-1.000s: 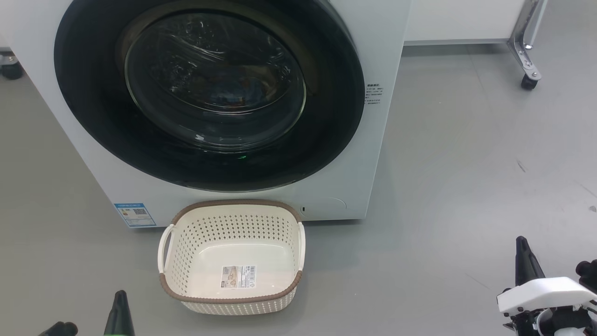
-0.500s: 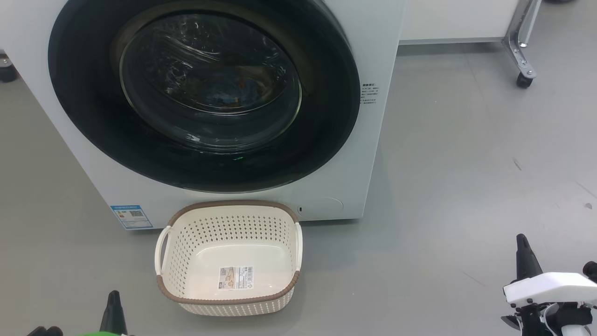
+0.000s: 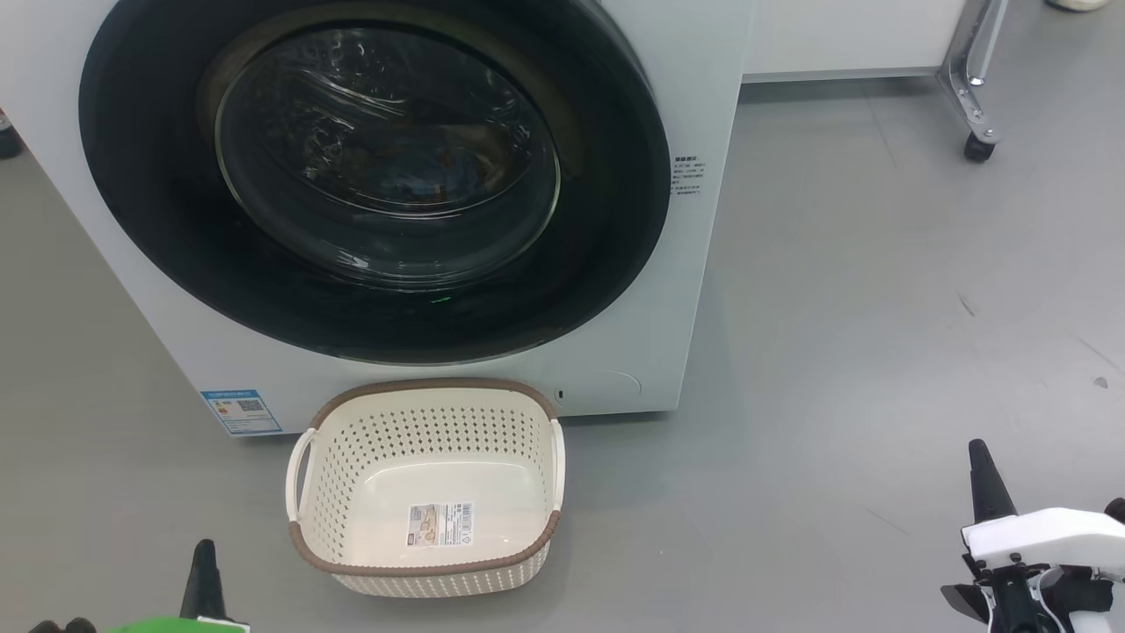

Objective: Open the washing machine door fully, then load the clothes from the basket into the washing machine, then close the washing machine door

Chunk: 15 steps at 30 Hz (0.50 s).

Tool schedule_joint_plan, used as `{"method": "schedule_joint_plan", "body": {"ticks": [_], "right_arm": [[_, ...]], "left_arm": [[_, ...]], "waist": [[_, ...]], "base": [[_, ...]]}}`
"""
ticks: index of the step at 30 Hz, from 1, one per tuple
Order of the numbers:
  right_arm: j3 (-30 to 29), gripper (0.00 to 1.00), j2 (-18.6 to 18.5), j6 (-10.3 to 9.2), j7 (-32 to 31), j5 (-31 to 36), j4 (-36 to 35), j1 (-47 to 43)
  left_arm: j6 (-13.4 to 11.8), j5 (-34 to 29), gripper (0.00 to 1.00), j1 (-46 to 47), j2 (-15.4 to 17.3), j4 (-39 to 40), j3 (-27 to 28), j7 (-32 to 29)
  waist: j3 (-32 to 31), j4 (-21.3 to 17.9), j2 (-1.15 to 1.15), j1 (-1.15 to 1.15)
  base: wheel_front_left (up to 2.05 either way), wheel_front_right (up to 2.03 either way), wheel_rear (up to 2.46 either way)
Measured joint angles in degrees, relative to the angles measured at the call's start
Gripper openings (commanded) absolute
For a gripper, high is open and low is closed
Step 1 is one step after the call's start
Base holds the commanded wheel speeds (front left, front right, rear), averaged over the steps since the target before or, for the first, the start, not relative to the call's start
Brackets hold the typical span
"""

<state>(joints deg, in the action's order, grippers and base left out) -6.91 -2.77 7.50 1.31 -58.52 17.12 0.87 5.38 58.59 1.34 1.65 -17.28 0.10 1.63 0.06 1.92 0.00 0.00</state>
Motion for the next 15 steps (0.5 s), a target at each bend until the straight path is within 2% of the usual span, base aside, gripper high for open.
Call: {"method": "schedule_joint_plan", "body": {"ticks": [15], "right_arm": [[-0.5, 0.0, 0.2, 0.0, -2.8, -11.5, -0.2, 1.0]], "left_arm": [[0.5, 11.3, 0.0, 0.9, 0.0, 0.3, 1.7, -2.8]], "waist": [[0.0, -0.7, 0.0, 0.0]], "base": [[0.0, 0.0, 0.0]]}}
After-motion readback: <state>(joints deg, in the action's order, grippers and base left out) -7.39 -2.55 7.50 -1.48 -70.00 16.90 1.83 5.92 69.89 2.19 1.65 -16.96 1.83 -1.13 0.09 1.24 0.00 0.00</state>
